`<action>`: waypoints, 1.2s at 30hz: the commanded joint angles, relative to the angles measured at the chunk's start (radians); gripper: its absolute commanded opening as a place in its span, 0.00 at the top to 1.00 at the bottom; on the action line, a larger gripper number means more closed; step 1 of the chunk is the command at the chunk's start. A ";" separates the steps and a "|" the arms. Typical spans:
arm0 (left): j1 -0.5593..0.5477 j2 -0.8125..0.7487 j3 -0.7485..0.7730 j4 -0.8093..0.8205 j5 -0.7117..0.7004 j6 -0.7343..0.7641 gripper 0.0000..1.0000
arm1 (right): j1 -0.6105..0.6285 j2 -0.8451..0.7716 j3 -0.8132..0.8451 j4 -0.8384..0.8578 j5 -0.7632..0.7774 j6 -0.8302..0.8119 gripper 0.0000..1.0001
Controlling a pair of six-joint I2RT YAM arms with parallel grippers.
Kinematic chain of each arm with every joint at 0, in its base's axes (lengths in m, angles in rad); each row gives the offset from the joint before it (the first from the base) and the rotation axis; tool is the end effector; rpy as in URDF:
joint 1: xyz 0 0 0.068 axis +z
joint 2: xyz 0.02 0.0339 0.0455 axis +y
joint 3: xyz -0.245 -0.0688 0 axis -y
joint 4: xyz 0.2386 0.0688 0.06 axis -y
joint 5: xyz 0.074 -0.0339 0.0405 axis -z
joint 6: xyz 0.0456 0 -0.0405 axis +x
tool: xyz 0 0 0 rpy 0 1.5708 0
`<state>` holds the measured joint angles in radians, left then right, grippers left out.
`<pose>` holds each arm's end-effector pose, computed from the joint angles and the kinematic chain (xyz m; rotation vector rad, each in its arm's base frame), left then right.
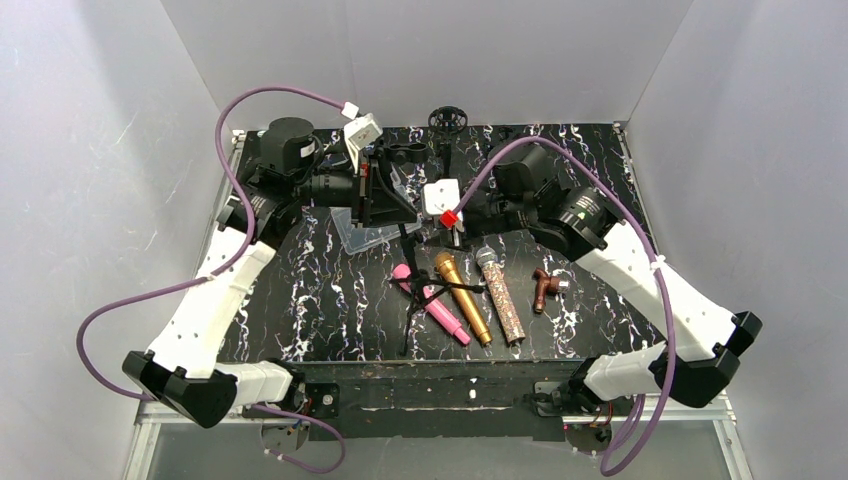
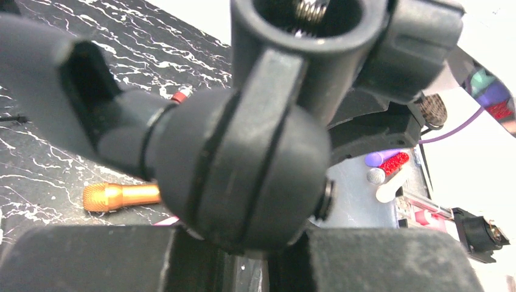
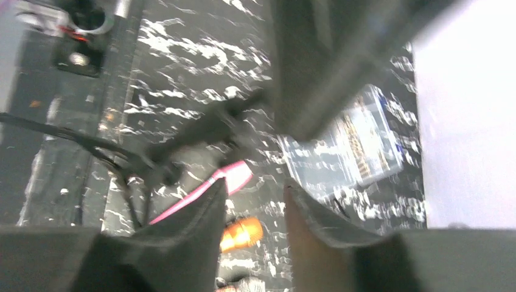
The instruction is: Remove the microphone from the stand
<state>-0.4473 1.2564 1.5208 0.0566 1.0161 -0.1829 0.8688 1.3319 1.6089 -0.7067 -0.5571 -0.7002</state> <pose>0.2103 -0.1439 0.4977 1.0692 1.0603 -1.1432 0.1608 0.2275 0.4276 -1.6381 1.1323 0.6640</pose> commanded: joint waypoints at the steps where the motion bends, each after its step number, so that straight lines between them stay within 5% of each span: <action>1: 0.002 -0.065 0.017 -0.063 0.129 -0.027 1.00 | -0.034 -0.050 -0.026 0.019 0.231 -0.012 0.45; 5: 0.002 -0.059 0.041 -0.074 0.139 -0.008 1.00 | -0.037 -0.068 -0.060 0.026 0.163 0.061 0.31; 14: 0.002 -0.045 0.087 -0.147 0.201 0.119 1.00 | -0.141 -0.048 -0.095 0.103 -0.315 0.416 0.29; 20: 0.002 -0.032 0.113 -0.212 0.252 0.247 1.00 | -0.201 0.011 -0.182 0.453 -0.594 0.855 0.28; 28: 0.001 -0.013 0.126 -0.228 0.249 0.294 1.00 | -0.199 0.113 -0.216 0.834 -0.706 1.261 0.30; 36: 0.001 -0.004 0.119 -0.229 0.231 0.314 1.00 | -0.179 0.115 -0.223 0.860 -0.710 1.277 0.39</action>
<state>-0.4435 1.2621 1.6039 -0.1825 1.1778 0.1127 0.6758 1.4700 1.3891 0.0677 -1.2274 0.5240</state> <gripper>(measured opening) 0.113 0.630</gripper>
